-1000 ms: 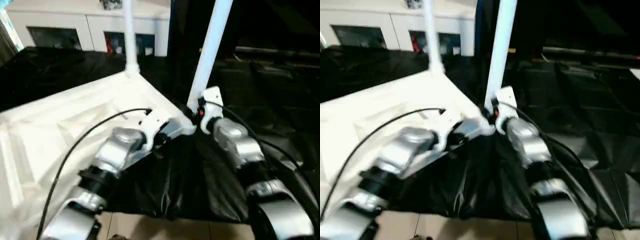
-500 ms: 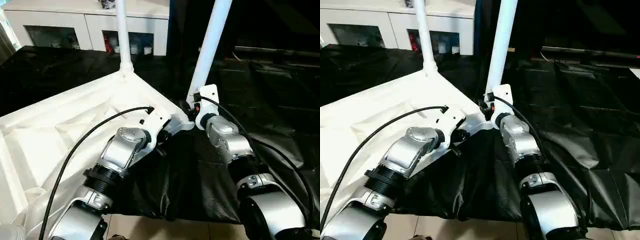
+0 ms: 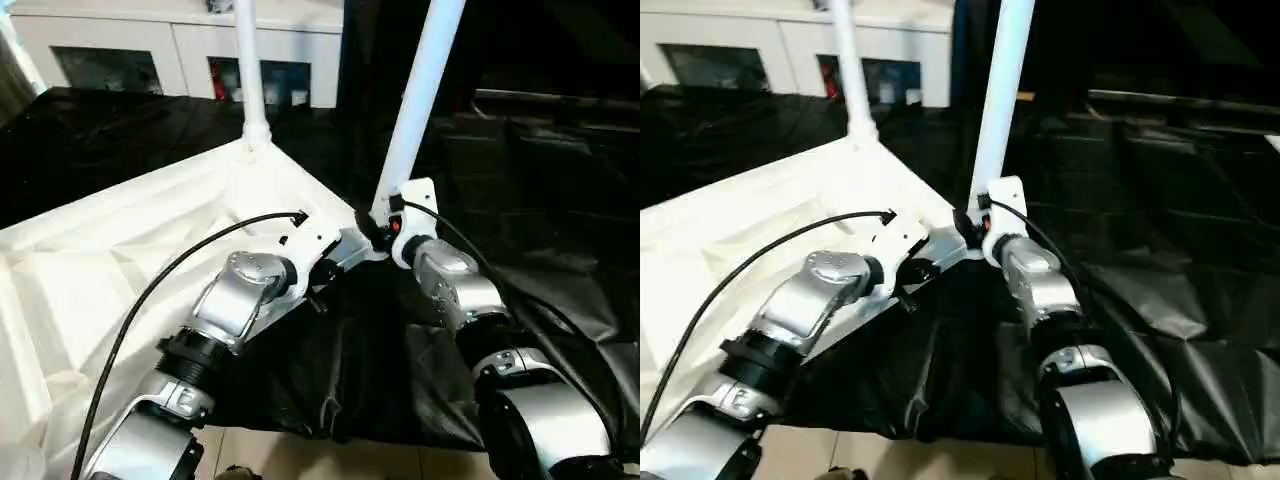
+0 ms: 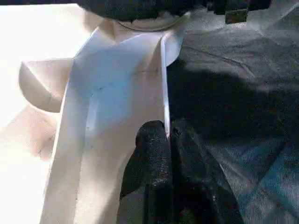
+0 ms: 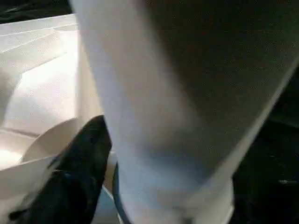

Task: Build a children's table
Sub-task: Insert table leg to table base

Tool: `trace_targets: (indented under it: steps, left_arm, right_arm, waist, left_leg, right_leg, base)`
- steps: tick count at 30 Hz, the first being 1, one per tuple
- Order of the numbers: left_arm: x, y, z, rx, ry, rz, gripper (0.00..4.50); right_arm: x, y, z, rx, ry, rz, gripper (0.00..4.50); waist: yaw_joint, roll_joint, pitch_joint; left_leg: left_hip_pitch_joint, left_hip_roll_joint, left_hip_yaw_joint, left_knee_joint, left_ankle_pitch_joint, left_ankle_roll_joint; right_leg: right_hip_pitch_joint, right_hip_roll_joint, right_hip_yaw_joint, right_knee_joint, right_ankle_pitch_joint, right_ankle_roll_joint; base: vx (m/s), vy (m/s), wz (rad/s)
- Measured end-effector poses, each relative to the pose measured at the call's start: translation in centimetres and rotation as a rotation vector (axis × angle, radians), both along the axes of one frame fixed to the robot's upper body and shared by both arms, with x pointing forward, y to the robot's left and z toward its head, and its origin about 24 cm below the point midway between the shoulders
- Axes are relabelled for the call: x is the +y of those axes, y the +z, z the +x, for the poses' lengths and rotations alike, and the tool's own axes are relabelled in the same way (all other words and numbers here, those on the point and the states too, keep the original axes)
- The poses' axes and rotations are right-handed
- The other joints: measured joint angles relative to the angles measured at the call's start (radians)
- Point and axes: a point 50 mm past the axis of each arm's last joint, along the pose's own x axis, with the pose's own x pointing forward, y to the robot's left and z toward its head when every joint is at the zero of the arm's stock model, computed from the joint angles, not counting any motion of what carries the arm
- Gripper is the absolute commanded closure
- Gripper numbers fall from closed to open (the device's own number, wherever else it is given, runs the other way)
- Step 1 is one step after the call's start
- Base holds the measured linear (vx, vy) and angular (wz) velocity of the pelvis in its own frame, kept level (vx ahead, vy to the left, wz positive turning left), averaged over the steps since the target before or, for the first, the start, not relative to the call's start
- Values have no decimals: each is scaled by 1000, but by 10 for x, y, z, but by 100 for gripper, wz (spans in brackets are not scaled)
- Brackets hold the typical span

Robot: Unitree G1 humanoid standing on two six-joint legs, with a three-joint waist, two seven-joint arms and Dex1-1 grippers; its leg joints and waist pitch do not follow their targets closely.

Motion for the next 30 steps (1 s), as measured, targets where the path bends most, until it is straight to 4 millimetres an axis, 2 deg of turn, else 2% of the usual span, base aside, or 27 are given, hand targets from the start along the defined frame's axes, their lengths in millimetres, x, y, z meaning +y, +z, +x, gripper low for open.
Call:
trace_targets:
  steps: [1, 5, 12, 15, 18, 26, 27, 30]
  left_arm:
    - [1, 0, 0, 0, -10, -1, 450]
    - [6, 1, -1, 1, -49, 1, 450]
    - [21, 0, -9, 21, -206, -10, 450]
    - [26, -2, -13, 49, -266, -26, 450]
    - [25, -3, -16, 61, -317, -28, 450]
    - [30, -4, -21, 69, -399, -13, 450]
    - [30, -4, -21, 65, -401, -12, 450]
    - [30, -4, -21, 65, -406, -11, 450]
  right_arm:
    - [-1, 1, -1, -5, 15, -3, 69]
    - [-5, 3, -6, -22, 92, -16, 69]
    - [-36, 7, -34, -28, 342, -114, 69]
    - [-45, 11, -42, -15, 416, -134, 69]
    - [-45, 13, -46, -2, 467, -139, 69]
    - [-50, 11, -64, 60, 583, -184, 69]
    - [-50, 11, -65, 63, 587, -183, 93]
    - [-50, 10, -65, 69, 586, -185, 113]
  waist:
    - [4, 1, 1]
    - [13, 2, 1]
    - [39, 7, 4]
    - [40, 11, 4]
    - [40, 13, 5]
    - [37, 13, 4]
    - [37, 14, 4]
    - [38, 14, 4]
  left_leg:
    - [0, 0, 0, 0, 3, 3]
    - [-2, 0, 0, 0, 3, 3]
    - [-1, 0, 0, 2, 4, 3]
    - [-1, 0, 0, 4, 4, 3]
    - [-1, 0, 0, 5, 4, 3]
    - [0, 0, 0, 8, 4, 3]
    - [0, 0, 0, 8, 4, 3]
    - [0, 0, 0, 10, 4, 3]
  right_leg:
    - [0, 0, 0, 0, 0, 0]
    - [-1, 0, 0, 0, 0, 0]
    - [0, -1, 0, 2, 2, 3]
    - [0, -1, 0, 4, 2, 3]
    - [0, -2, 0, 6, 3, 3]
    - [1, -2, 0, 7, 5, 2]
    - [1, -2, 0, 8, 5, 2]
    - [1, -2, 0, 10, 5, 2]
  base:
    - [0, 0, 0]
    - [0, 0, 0]
    - [0, 0, 0]
    - [0, 0, 0]
    - [0, 0, 0]
    - [0, 0, 0]
    - [0, 0, 0]
    - [0, 0, 0]
